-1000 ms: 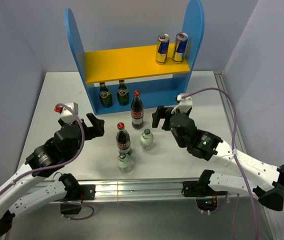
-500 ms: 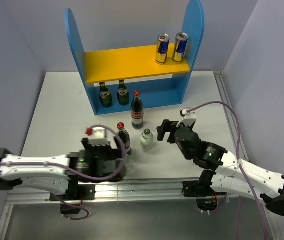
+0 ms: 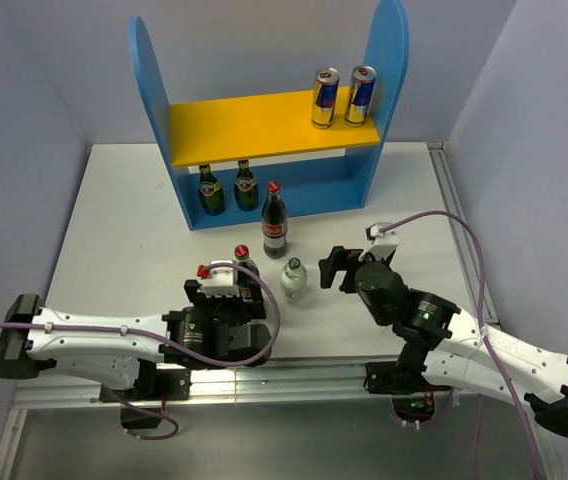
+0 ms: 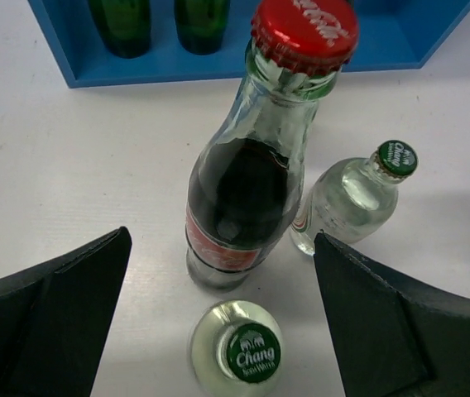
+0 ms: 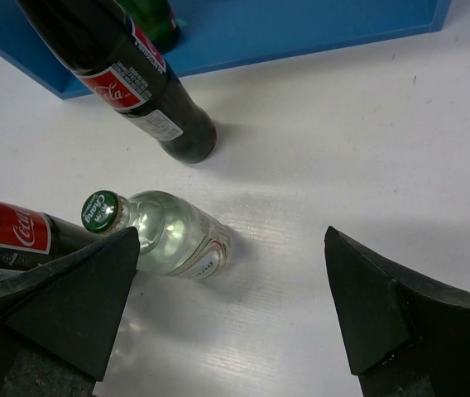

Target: Place and organize the beverage onto the shelf

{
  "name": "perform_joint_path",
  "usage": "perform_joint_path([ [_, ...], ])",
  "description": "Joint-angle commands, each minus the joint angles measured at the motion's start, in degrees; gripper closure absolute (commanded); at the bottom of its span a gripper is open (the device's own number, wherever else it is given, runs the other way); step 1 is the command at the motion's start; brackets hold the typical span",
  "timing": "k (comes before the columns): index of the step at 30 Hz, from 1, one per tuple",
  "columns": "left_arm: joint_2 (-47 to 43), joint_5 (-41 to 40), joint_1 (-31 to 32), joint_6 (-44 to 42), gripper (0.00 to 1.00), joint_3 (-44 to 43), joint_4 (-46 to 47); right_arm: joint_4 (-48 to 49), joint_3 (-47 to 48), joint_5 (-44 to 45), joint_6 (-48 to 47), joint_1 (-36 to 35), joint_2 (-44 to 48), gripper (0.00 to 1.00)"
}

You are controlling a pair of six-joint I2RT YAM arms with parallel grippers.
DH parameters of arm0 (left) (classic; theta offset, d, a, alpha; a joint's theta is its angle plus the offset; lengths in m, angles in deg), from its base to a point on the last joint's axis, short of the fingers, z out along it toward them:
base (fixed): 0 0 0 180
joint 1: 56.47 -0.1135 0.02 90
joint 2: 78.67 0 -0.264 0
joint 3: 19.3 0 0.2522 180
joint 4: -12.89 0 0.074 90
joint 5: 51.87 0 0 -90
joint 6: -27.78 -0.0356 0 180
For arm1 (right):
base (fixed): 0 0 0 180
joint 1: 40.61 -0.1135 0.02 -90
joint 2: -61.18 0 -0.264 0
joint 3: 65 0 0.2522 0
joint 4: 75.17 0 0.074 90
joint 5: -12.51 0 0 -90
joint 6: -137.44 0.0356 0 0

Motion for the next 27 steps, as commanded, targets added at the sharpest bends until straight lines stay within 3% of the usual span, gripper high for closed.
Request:
perform_joint_path([
  [1,-4.2,3.7,-4.2,-23.3,0.01,6.5,24.8,1.0,-0.8,0.3,0.8,-0.3,0.9,0.00],
  [2,-4.8,4.8,-5.1,-25.3,0.01,7.7,30.8,0.9,-0.9,0.4,0.8,-0.3,1.0,0.00],
  [12,-3.3,10.8,-13.0,-38.1,0.01,11.8,45.4,2.0,-2.5,0.4,0.9,-0.4,0.4,0.00],
  [22,1.3,11.2,-15.6,-36.2,0.01,13.0,46.4,2.6,-4.3,0.9,0.8,-0.4,0.9,0.00],
  [27,3.4,10.5,-16.1,-33.9,0.10,13.7,46.7,2.8,-5.2,0.9,1.0,-0.3,1.0,0.00],
])
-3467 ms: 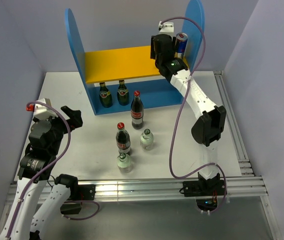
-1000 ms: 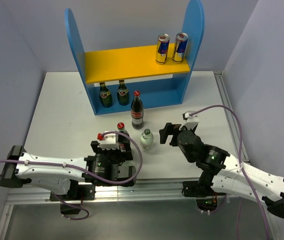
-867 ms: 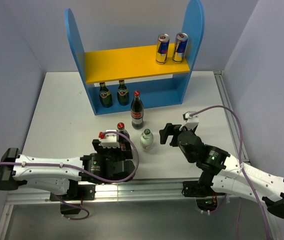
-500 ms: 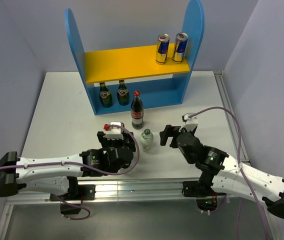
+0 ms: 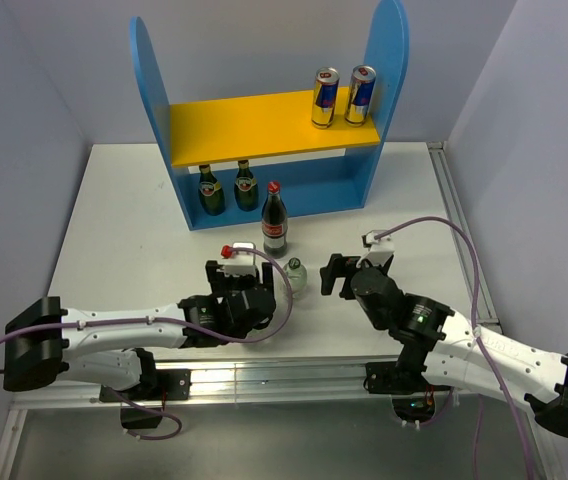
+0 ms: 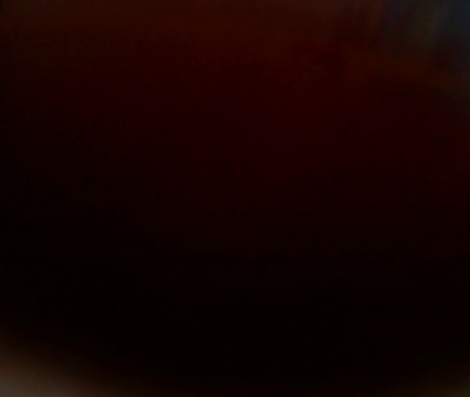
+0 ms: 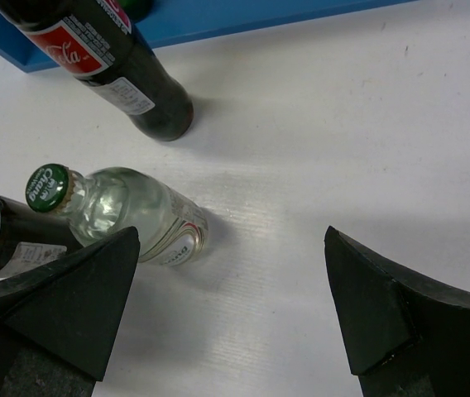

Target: Place and organize the beverage onto the shelf

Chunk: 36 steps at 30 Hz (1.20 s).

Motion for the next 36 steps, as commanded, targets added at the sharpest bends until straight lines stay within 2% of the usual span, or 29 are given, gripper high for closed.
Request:
perform_joint_path([
  [1,0.7,-0.2,-0.6,1.8,0.11,0.6,2.3,2.0,-1.0,1.0,0.5,-0.3,0.8,0.00],
  [5,1.0,0.5,-1.2,1.2,0.18,1.3,4.1,2.2,-1.7,0.8,0.6,-0.4,1.3,0.00],
  [8,1.2,0.3,-1.4,1.4,0.32,1.6,4.6,2.4,-1.9,0.8,0.6,-0.3,1.4,0.00],
  [9,1.2,0.3,-1.4,1.6,0.40,1.6,4.6,2.3,-1.9,0.8,0.6,-0.3,1.2,0.00],
  [11,1.2,0.4,-1.5,1.6,0.47,1.7,4.5,2.4,-1.8,1.0,0.6,-0.4,1.2,0.00],
  [12,1.3,0.3,-1.5,2.2,0.59,1.7,4.2,2.4,-1.8,1.0,0.6,-0.3,1.1,0.00],
  [13,1.2,0.3,-1.5,2.4,0.65,1.7,3.7,2.4,-1.8,1.0,0.6,-0.3,1.1,0.00],
  [14,1.3,0.2,-1.5,2.6,0.76,1.8,3.4,2.6,-1.8,1.1,0.5,-0.4,1.1,0.00],
  [15,1.3,0.2,-1.5,3.1,0.91,1.6,3.0,2.6,-1.9,1.0,0.5,-0.4,1.1,0.00],
  [16,1.2,0.2,-1.5,3.4,1.00,1.4,1.4,2.6,-1.9,1.0,0.5,-0.3,1.1,0.00],
  [21,-0.2,-0.5,-1.5,5.6,1.00,-4.3,-6.8,2.3,-1.5,1.2,0.5,-0.4,1.1,0.00],
  [26,-3.5,-1.4,-1.8,2.3,1.00,-11.3,-12.5,2.3,-1.5,0.9,0.3,-0.4,1.6,0.00],
  [29,-5.8,1.1,-3.7,-3.9,1.00,-15.0,-10.7,2.1,-1.3,0.7,0.2,-0.3,1.8,0.00],
  [30,-6.5,2.1,-5.6,-7.9,1.00,-16.2,-8.4,2.1,-1.2,0.9,0.2,-0.4,1.7,0.00],
  [36,-7.8,9.0,-14.3,-19.2,1.00,-24.3,-4.8,1.8,-1.4,1.2,0.5,-0.3,2.2,0.00],
])
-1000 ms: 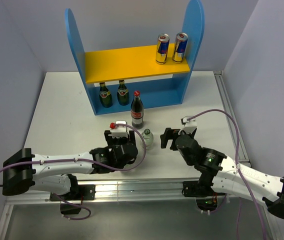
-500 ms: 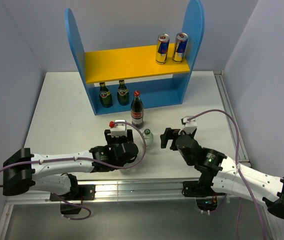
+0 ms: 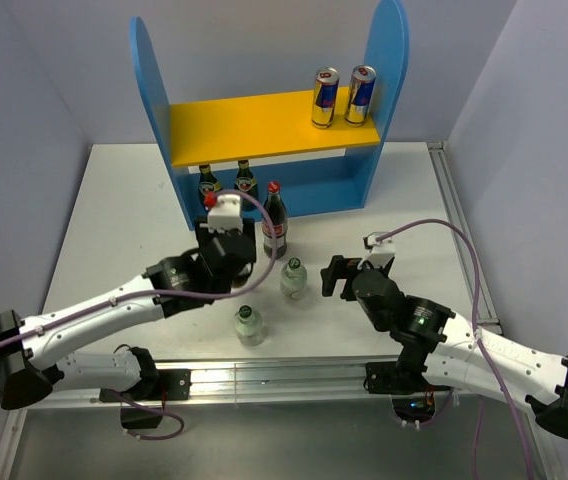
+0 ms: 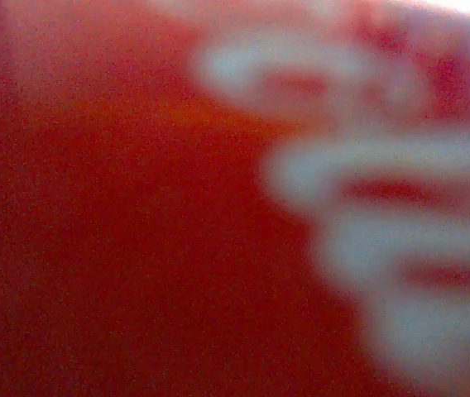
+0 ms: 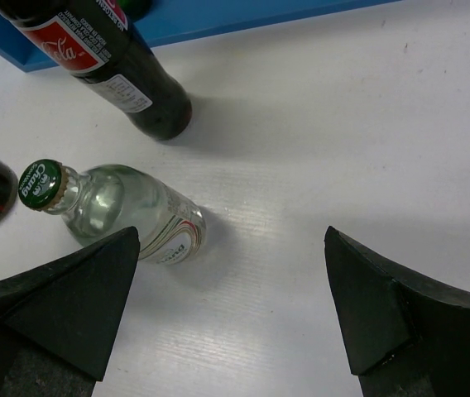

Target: Place and organize the beverage onto the shelf

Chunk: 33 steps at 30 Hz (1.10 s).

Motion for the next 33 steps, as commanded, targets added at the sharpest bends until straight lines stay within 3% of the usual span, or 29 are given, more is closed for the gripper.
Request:
perform_joint_path([
  [1,-3.6,0.3,-5.3,-10.4,1.00,-10.6,9.4,1.4,-0.1,1.2,0.5,-0.3,1.2,0.00],
  [11,10.0,15.6,-25.1,-19.3,1.00,-41.5,3.4,1.5,-0.1,0.6,0.2,-0.3,1.9,0.00],
  [18,20.5,19.0,-31.2,-23.1,1.00,-63.3,-2.5,1.6,-0.6,0.0,0.3,-0.4,2.6,0.00],
  [26,26.8,23.9,-38.2,-22.5,1.00,-70.6,0.5,1.6,-1.1,-0.5,0.5,-0.3,3.7,0.00],
  [33,31.6,25.7,-41.5,-21.5,1.00,-70.4,3.4,2.0,-1.5,-0.8,0.4,-0.3,4.0,0.00],
])
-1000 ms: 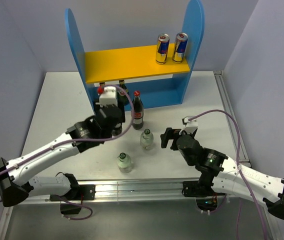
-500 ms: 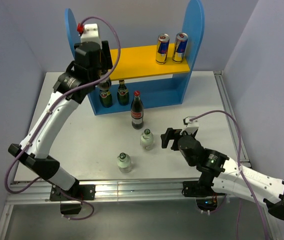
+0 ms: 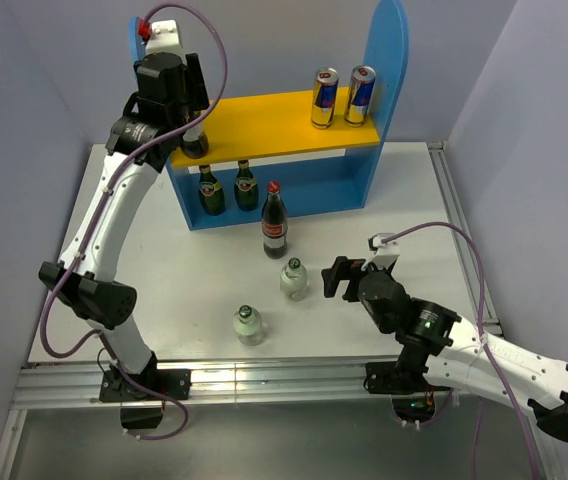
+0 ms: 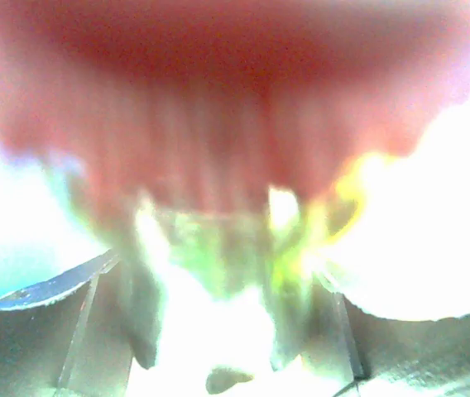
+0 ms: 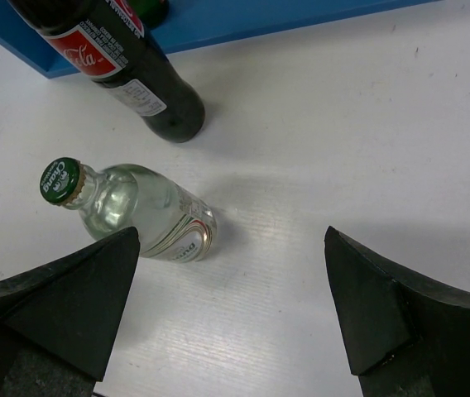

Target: Place and organize the beverage onto the shelf

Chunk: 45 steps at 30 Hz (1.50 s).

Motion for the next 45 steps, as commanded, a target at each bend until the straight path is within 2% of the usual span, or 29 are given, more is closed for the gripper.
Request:
perform_joint_path([
  [1,-0.9,1.6,-0.9,-0.5,1.00,-3.2,13.9,1.9,-0.8,0.3,0.3,-0.4,0.7,0.00],
  [9,2.7,1.2,-1.0,-1.6,1.00,-3.4,15.8,2.4,-1.4,0.1,0.7,-0.4,0.0,0.00],
  [12,3.4,1.1,-1.0,-1.9,0.93,-3.1,15.8,2.5,-1.4,0.2,0.7,-0.3,0.0,0.00],
  [15,3.1,1.1,-1.0,-2.4,0.70,-1.7,16.3,2.7,-1.4,0.1,0.7,-0.3,-0.1,0.00],
  [16,2.8,0.9,-1.0,-2.8,0.55,-0.6,17.0,2.6,-1.4,0.1,0.7,-0.3,0.0,0.00],
  [19,2.1,1.2,-1.0,-3.0,0.29,0.5,17.5,2.5,-1.4,0.2,0.7,-0.3,-0.1,0.00],
  [24,1.4,1.0,-1.0,-3.3,0.03,0.7,17.1,2.4,-1.4,0.4,0.9,-0.3,0.1,0.00],
  [25,1.3,1.0,-0.9,-3.5,0.01,0.9,17.1,2.5,-1.4,0.3,0.8,-0.4,0.2,0.00],
  [34,-3.1,0.8,-0.5,-2.4,0.01,3.7,14.9,2.3,-1.4,0.6,0.8,-0.3,0.4,0.00],
  [45,-17.8,-2.9,5.5,-3.0,0.01,16.0,14.2,2.3,-1.3,0.9,0.9,-0.4,-0.2,0.00],
])
